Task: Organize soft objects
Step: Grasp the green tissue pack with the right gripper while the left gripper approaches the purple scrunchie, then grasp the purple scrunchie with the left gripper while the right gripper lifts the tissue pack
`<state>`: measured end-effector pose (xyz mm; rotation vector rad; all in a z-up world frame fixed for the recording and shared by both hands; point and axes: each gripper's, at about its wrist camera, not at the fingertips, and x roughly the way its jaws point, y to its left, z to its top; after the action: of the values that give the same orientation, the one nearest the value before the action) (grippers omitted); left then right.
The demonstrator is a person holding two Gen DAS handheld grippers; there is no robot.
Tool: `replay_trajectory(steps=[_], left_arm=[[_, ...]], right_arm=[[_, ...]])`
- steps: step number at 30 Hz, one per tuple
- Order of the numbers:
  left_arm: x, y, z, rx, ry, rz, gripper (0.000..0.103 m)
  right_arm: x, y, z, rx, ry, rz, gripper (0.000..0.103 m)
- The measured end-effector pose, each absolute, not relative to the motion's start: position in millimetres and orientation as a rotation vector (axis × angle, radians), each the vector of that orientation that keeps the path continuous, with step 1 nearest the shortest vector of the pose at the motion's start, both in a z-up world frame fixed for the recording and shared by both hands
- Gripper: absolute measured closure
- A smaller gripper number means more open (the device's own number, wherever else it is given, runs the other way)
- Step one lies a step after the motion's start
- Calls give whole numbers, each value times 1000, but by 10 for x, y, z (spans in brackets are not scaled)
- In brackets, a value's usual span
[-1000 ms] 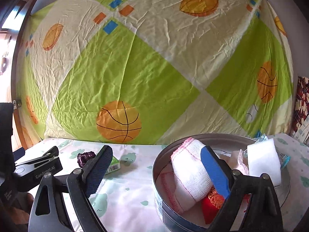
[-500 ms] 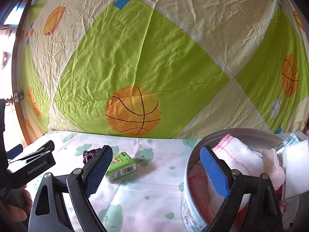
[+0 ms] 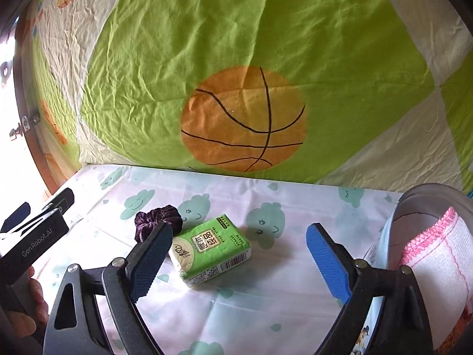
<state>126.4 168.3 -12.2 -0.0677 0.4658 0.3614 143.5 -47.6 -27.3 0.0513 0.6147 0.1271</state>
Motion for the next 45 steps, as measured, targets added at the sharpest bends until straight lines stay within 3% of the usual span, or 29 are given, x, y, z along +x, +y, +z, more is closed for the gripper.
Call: replay_trajectory(steps=[16, 17, 18, 20, 29, 39, 45], left_arm=[[1474, 1707, -180, -40, 541, 354, 0], [1479, 1691, -180, -33, 544, 349, 0], [1483, 1680, -179, -28, 545, 345, 0], [1488, 1670, -179, -24, 547, 334, 0], [1531, 1498, -214, -30, 591, 249, 0], [1901, 860, -403, 40, 735, 138, 1], [2093, 573, -526, 101, 820, 111, 15]], right_arm=[[1893, -174, -676, -44, 896, 275, 10], [1903, -185, -688, -36, 901, 274, 14], [1909, -202, -690, -25, 901, 277, 26], [1902, -241, -674, 3, 893, 290, 26], [1582, -630, -293, 147, 612, 139, 26], [1304, -672, -34, 66, 368, -26, 26], [1324, -691, -61, 67, 382, -25, 26]])
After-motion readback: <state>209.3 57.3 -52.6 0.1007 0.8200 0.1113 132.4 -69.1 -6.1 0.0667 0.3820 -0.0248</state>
